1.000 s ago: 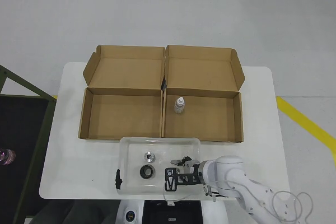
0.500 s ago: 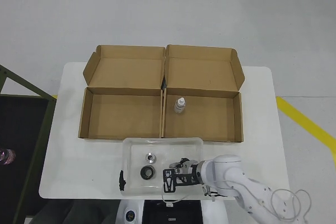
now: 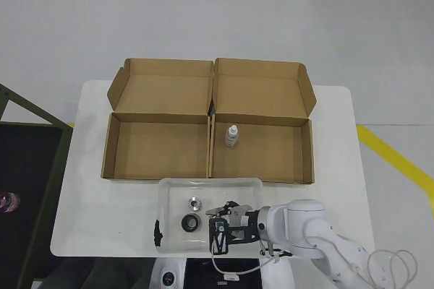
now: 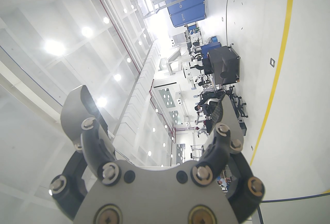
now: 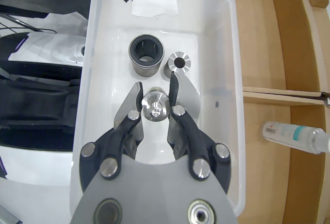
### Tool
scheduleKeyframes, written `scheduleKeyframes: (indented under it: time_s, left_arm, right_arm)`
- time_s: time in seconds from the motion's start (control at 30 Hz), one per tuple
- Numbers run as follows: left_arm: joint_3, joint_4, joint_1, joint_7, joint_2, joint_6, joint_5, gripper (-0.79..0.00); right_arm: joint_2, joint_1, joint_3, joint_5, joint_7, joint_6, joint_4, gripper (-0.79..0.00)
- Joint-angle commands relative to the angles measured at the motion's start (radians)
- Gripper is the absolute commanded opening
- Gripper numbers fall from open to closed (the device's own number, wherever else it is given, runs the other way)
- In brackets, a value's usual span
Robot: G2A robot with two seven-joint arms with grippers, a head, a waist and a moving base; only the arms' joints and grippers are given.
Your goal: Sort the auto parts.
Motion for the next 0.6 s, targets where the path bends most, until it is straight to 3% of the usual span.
scheduleKeyframes:
  time_s: [0.0,0.57]
  left_arm:
    - [0.0,0.0,0.0,0.0,0.0,0.0,0.0,0.0]
    - [0.0,0.0,0.0,0.0,0.0,0.0,0.0,0.0]
  right_arm:
    - [0.002,-0.006,0.015,0.0,-0.033,0.01,-0.007,-0.785]
    - [0.022,-0.064,0.176,0.109,-0.279,0.038,-0.034,-0.785]
